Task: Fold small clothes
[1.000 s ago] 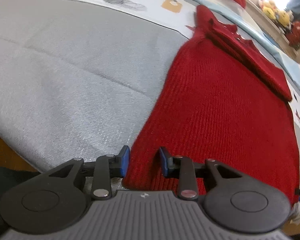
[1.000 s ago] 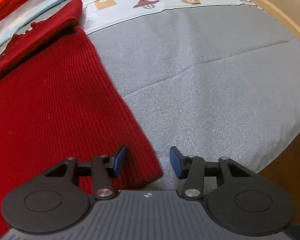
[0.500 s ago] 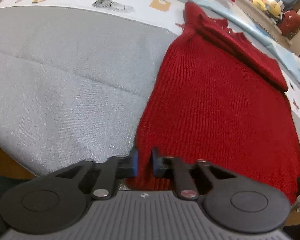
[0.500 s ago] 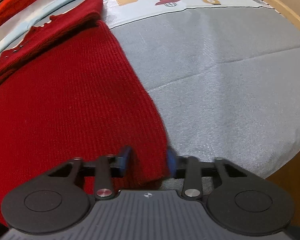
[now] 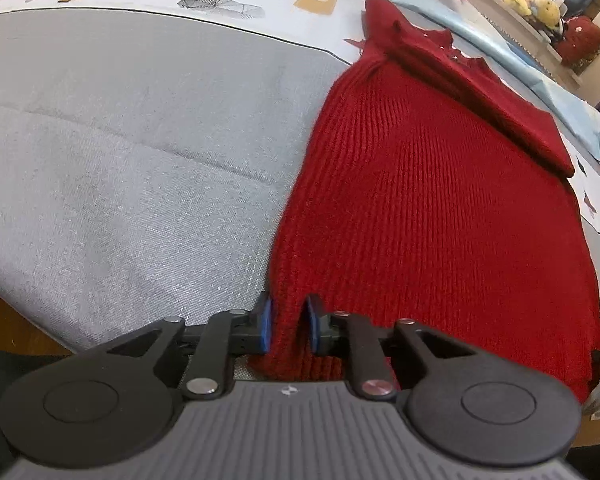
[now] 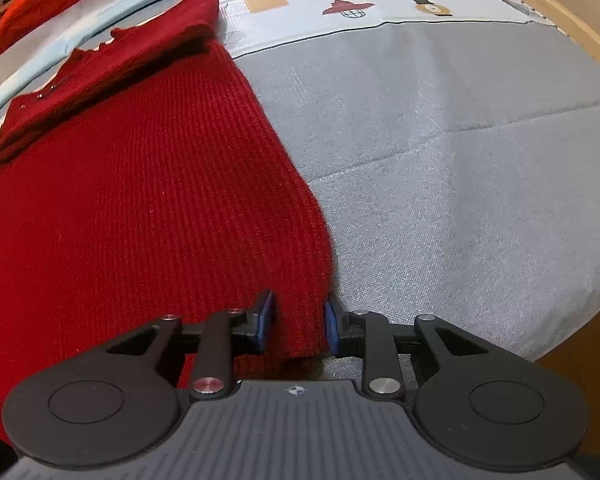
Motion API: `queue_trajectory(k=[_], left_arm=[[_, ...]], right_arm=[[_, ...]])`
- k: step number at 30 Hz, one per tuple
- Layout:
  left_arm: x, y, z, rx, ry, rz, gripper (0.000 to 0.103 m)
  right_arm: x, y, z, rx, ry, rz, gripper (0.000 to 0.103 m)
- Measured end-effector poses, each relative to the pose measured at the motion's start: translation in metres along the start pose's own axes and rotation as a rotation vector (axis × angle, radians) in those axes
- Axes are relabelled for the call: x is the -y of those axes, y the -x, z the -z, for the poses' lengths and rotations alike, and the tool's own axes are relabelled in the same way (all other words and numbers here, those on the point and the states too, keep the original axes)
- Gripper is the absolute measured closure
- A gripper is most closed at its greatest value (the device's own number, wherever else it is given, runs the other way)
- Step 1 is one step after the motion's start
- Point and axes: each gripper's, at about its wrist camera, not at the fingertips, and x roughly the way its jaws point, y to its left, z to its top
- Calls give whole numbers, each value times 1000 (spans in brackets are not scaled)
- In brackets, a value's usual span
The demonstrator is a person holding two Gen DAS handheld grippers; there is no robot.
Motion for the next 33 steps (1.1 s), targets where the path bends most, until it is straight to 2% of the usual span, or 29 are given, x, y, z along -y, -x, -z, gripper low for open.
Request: queue_trajectory(k=[2, 5, 8, 10, 15, 20, 23, 27, 33], left_arm=[[5, 7, 0, 28, -31, 1, 93], [8, 16, -1, 66, -36, 46, 95], [5, 6, 0, 25, -17, 34, 93], [3, 0, 1, -4, -8, 30, 86], [2, 1, 4, -4, -19, 13, 85], [2, 0, 5, -4, -19, 11, 85], [5, 1, 4, 10, -40, 9, 91], [7, 0, 5, 14, -43, 7, 91], [5, -1, 6, 0, -30, 15, 89]], right_arm=[[0, 3, 0, 15, -6, -23, 83], [-4, 9, 2, 38, 25, -37, 83], [-7, 6, 3, 25, 46, -26, 78], [-7, 1, 5, -6, 40, -30, 75], [-7, 2, 5, -7, 50, -28, 75], [-7, 2, 5, -5, 54, -24, 75], [-7, 2, 5, -4, 51, -24, 76], [-8, 3, 5, 5, 52, -25, 81], [-4, 8, 8, 16, 43, -25, 80]])
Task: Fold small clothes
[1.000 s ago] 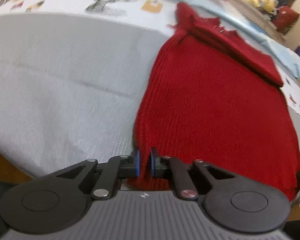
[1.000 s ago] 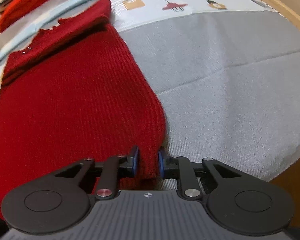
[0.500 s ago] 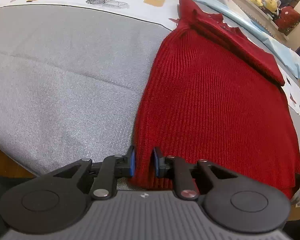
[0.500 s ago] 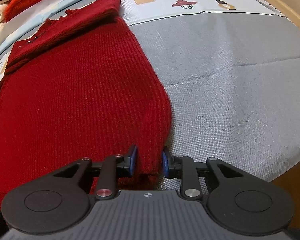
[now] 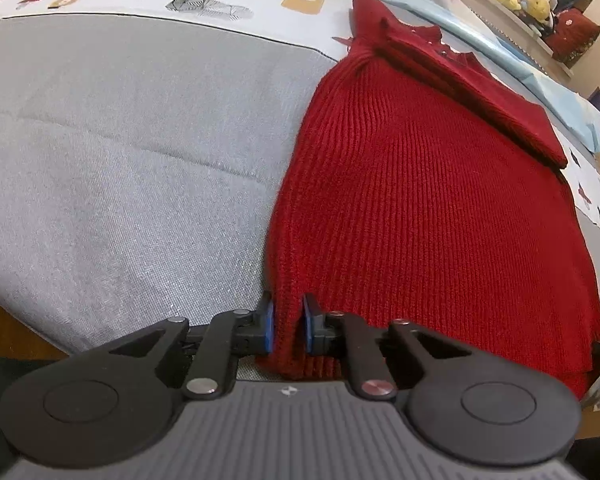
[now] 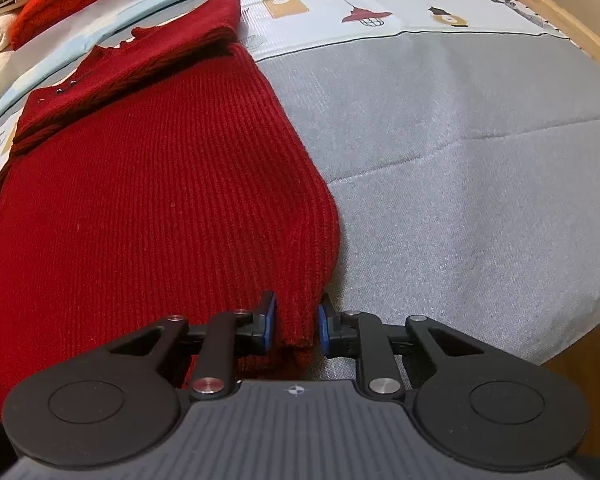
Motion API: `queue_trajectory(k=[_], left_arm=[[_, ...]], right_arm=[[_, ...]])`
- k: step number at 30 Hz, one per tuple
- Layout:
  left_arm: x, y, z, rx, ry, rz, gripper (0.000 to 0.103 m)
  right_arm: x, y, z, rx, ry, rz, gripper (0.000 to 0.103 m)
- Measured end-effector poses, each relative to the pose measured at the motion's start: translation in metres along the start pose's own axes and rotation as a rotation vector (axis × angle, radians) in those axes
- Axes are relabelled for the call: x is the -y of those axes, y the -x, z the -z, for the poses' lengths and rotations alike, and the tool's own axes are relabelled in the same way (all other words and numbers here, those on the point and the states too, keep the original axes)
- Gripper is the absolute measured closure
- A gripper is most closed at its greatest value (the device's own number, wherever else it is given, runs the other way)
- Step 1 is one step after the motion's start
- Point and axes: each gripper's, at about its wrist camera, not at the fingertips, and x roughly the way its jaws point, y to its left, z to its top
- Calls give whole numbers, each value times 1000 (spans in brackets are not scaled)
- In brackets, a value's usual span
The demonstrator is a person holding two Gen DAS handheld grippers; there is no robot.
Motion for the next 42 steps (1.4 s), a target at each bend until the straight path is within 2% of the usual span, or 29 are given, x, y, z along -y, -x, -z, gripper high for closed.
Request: queue_trajectory(k=[4, 8, 11, 14, 18, 21, 26, 29, 32, 34, 36, 41, 42], left_arm=[[8, 3, 1, 21, -53, -24, 92], [14, 16, 0, 66, -77, -26, 93], [15, 42, -5, 122, -80, 30, 94], [12, 69, -14, 151, -62, 120, 94], [9, 106, -26, 205, -50, 186, 95], [9, 139, -28, 248, -56, 223, 95], [-5, 209, -17, 300, -34, 339, 95], [-12, 235, -18, 343, -20, 363, 95], [-13, 221, -37, 332, -2, 364, 95], [-10, 193, -57, 291, 2, 326, 95], [-11, 164, -82, 248, 16, 325, 95], [-10, 91, -149, 159, 18, 279, 95], [-6, 76, -162, 142, -6, 274, 94]], right_arm=[[-4, 1, 0, 3, 26, 3, 82], [-6, 18, -2, 66, 14, -25, 84], [-5, 46, -7, 152, -16, -104, 84], [-3, 81, -14, 238, -42, -202, 85], [-2, 123, -19, 308, -59, -306, 86], [-2, 160, -12, 390, -30, -332, 87], [13, 226, 6, 481, -40, -418, 87], [27, 250, 12, 522, -73, -458, 87], [40, 245, 2, 502, -158, -479, 87], [46, 224, -14, 476, -211, -475, 88], [43, 201, -30, 446, -234, -439, 88], [31, 131, -99, 326, -253, -376, 88], [28, 119, -110, 310, -257, -369, 88]])
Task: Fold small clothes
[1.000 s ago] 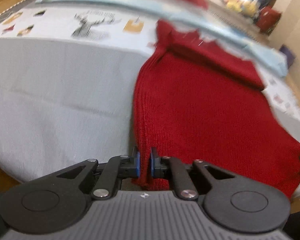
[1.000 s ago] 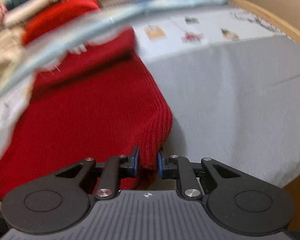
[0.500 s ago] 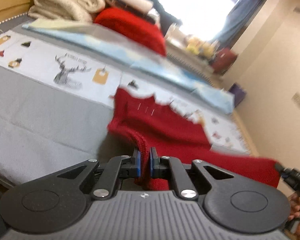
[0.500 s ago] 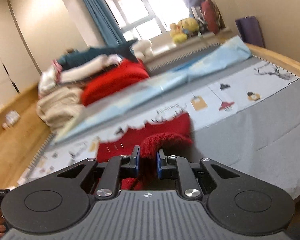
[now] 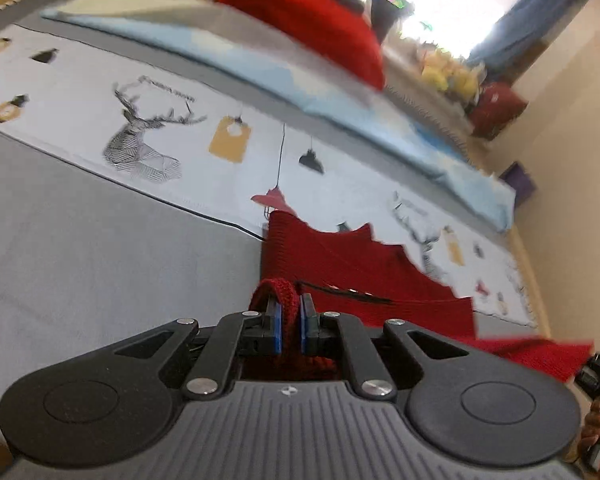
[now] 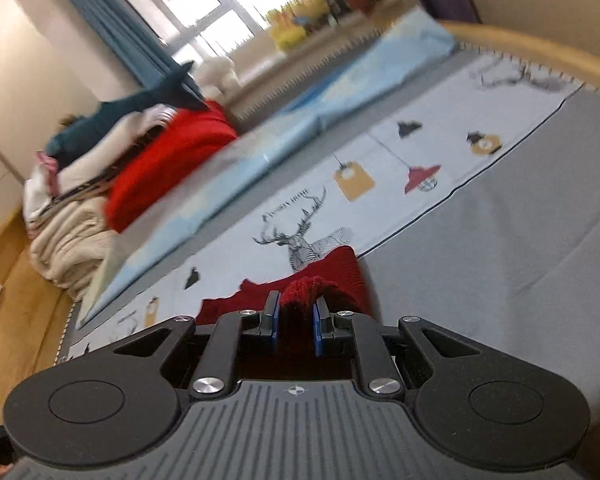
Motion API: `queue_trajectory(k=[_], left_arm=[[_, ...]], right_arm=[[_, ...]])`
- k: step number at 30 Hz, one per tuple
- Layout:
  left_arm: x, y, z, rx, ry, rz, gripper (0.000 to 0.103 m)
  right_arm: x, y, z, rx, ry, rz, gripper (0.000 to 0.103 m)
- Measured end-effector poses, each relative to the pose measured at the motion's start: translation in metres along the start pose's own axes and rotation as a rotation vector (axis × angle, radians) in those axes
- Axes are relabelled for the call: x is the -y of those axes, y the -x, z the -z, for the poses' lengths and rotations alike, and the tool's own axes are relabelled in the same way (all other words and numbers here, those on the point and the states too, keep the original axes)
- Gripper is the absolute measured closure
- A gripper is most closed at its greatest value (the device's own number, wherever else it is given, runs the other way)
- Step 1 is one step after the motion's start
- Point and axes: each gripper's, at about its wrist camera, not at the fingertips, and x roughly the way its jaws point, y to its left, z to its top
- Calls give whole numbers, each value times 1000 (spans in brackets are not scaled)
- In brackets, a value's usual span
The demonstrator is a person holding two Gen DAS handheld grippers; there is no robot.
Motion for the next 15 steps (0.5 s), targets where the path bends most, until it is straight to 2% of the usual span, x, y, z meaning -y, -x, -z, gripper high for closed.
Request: queue_trajectory(k=[2, 4, 5, 6, 7, 9, 10, 12, 13, 15], left_arm=[[2, -30, -15, -14, -51, -33, 93], [0, -51, -24, 0, -57, -62, 85], [-3, -56, -24, 27, -57, -60, 79], [-10, -61, -22, 39, -36, -53, 66], [-18, -67, -20, 17, 10, -60, 62], [-28, -73, -20, -22, 101, -66, 62], [-31, -74, -20, -16, 121, -58, 60], [-33, -78, -21, -21, 125, -66, 57], [-34, -82, -20, -33, 119, -78, 54], [-39, -96, -18, -89, 122, -105, 54]], right_arm=[[-1, -33, -11, -20, 22, 52, 88], [3, -59, -19, 2, 54, 169, 88], [7, -66, -22, 26, 53, 212, 83], [14, -71, -22, 47, 45, 231, 79], [22, -75, -18, 45, 27, 228, 77], [39, -85, -3, -12, -5, 221, 76], [44, -91, 1, -83, -31, 244, 74], [44, -99, 5, -118, -40, 209, 72], [40, -103, 6, -119, -10, 201, 69], [35, -115, 12, -138, 62, 230, 55]])
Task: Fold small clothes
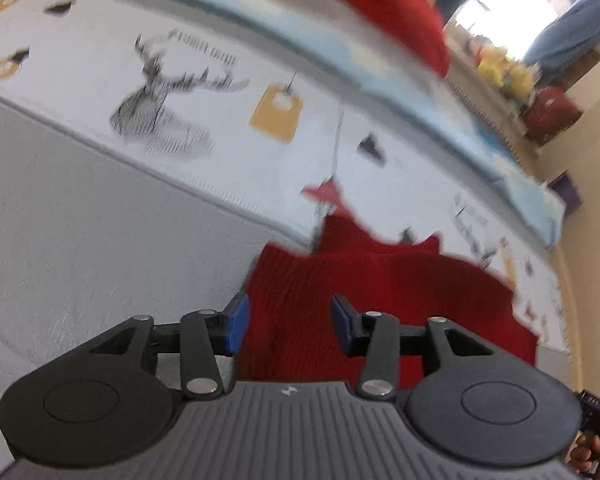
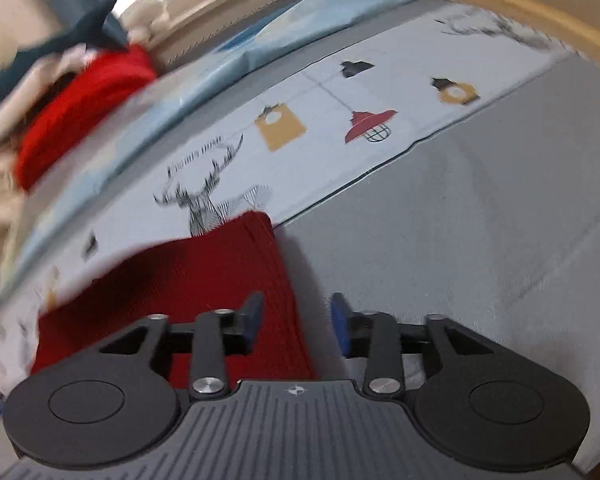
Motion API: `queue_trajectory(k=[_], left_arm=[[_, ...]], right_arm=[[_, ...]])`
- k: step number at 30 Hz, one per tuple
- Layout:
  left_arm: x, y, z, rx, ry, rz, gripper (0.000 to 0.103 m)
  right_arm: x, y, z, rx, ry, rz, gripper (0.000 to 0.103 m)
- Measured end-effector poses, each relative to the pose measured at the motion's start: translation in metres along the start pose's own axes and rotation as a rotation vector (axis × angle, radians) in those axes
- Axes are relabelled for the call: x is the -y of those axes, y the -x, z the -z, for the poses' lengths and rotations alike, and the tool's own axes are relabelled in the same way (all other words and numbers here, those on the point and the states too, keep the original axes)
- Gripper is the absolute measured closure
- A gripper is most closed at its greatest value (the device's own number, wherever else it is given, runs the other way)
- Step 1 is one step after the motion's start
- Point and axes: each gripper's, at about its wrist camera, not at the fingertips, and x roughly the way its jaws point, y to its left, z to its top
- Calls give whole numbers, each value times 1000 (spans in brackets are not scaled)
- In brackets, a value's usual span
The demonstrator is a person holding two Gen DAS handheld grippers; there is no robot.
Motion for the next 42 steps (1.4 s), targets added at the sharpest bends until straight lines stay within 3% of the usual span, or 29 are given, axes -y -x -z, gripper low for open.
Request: queue_trajectory(k=[6, 11, 13, 15, 17, 18, 19, 20, 23, 29, 32, 33, 35, 37, 38, 40, 42], left_arm=[[-10, -41, 2, -130, 69, -30, 53], [-10, -58, 3, -147, 136, -50, 53], [-6, -60, 3, -138, 125, -61, 53], [-3, -61, 3, -136, 95, -67, 54], [0, -60, 2, -135, 62, -72, 60], [2, -58, 1, -124, 41, -77, 72], [5, -55, 1, -107, 14, -89, 90], [8, -52, 0, -90, -17, -106, 95], [21, -33, -3, 4, -112, -121, 96], [49, 19, -2, 314, -219, -57, 97], [51, 21, -4, 380, -180, -44, 96], [48, 15, -5, 361, -159, -57, 94], [40, -4, -7, 242, -118, -55, 91], [29, -20, -5, 110, -65, -49, 88], [25, -23, -4, 76, -50, -59, 86], [12, -28, -3, 11, 2, -37, 68], [2, -32, -1, -64, 49, -6, 60]], right_arm=[[-2, -30, 1, -90, -22, 41, 54], [-13, -43, 2, -116, -5, 34, 54], [-22, -46, 3, -111, 33, 24, 63], [-34, -44, 4, -80, 90, 30, 85], [-43, -39, 6, -46, 153, 26, 88], [-47, -36, 7, -25, 184, 24, 89], [-50, -32, 6, -3, 207, 21, 89], [-52, -26, 6, 24, 223, 14, 89], [-50, -8, -1, 122, 215, -9, 91], [-48, 38, -8, 385, 194, -57, 92], [-49, 33, -10, 396, 202, -11, 91], [-46, 25, -12, 361, 187, 1, 90], [-40, 2, -14, 240, 153, 61, 87], [-34, -11, -16, 165, 136, 144, 72], [-29, -15, -16, 131, 124, 139, 62], [-20, -20, -15, 48, 91, 108, 60], [-13, -25, -11, -27, 77, 79, 60]])
